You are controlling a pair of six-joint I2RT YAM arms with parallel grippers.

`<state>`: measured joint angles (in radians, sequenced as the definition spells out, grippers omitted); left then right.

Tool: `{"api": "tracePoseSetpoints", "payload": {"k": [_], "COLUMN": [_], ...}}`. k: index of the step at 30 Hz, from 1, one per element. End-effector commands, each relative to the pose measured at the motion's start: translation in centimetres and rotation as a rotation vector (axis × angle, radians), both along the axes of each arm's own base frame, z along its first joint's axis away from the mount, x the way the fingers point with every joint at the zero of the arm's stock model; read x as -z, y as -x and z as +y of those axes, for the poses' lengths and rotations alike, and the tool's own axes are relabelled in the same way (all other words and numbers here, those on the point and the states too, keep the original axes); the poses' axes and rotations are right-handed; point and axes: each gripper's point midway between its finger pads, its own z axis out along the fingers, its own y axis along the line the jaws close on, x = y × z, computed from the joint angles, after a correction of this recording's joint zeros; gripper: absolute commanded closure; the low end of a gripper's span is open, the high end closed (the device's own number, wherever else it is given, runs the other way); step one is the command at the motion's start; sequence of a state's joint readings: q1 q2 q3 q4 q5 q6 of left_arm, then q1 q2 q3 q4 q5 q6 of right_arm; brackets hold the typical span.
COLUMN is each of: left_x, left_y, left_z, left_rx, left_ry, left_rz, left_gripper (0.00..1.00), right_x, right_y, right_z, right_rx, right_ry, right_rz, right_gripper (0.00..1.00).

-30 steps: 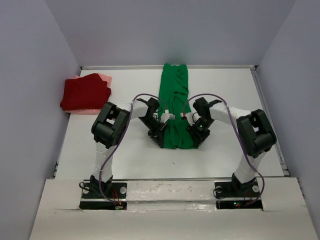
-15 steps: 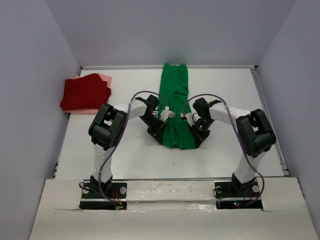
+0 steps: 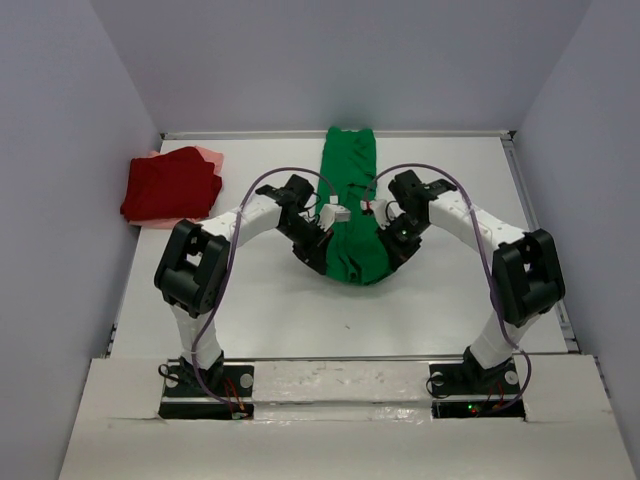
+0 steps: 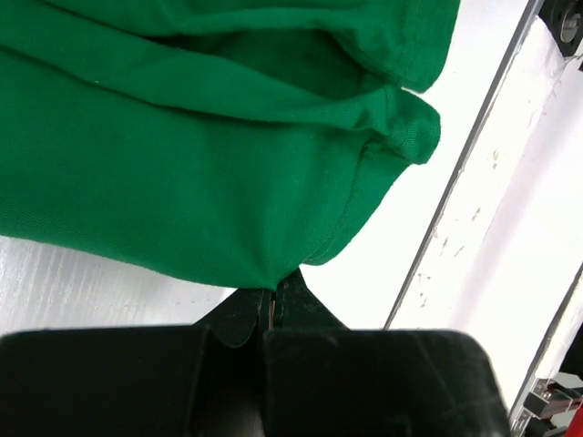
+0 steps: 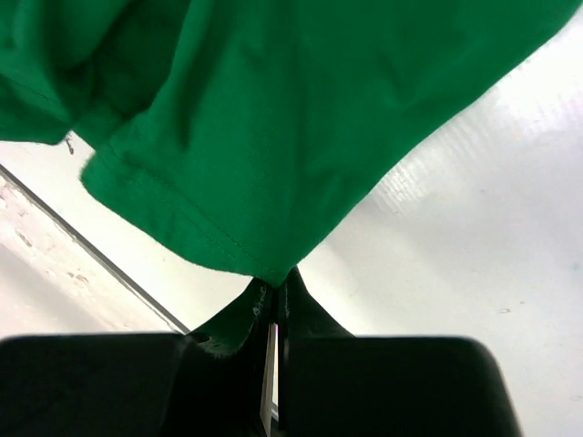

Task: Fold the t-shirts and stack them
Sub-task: Fold the tshirt

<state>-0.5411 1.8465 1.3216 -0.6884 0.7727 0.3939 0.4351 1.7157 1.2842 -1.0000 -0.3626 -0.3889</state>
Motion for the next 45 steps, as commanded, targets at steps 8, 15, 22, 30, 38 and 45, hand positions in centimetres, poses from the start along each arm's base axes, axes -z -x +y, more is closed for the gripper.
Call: {"api": "tracePoseSetpoints", "payload": {"k": [8,15,22,30,38,45], "left_x": [-2.0,-3.4,-5.7,-5.8,-5.4,-5.8], "left_y": [-1.0,-5.3,-11.0,-12.3,-13.2,-17.2], "left_z": [0.0,0.2,1.0,1.5,1.4,1.6], "left_rx": [0.006,-0.065,-0.182,-0.203,-0.215,-0.293], "left_ry": [0.01,0.031,0.038,0.046,0.051,0.054], "left_rz": [-0.056,-0.075,-0.139,-0.135,-0.147,-0.189], "left_gripper": [1.0,1.0,1.0,1.0,1.0,1.0], "right_x": [-3.0,-3.3,-3.4,-3.8,-4.0,-4.1], "right_y": [-3.8,-5.5,-8.1,-11.3,-15.4,-18.2], "right_z": [1.2,1.6,1.4,0.9,1.0,1.2], "right_rx": [-0.014,-0.012,0.03,0.09,0.142,0.171], "right_ry": [-0.01,-0.004,0.007,0.029,0.028,0.009], "right_rz": [-0.104,-0.14,-0.21,-0.291,-0.373,-0.413], "right_gripper": [1.0,1.0,1.0,1.0,1.0,1.0]}}
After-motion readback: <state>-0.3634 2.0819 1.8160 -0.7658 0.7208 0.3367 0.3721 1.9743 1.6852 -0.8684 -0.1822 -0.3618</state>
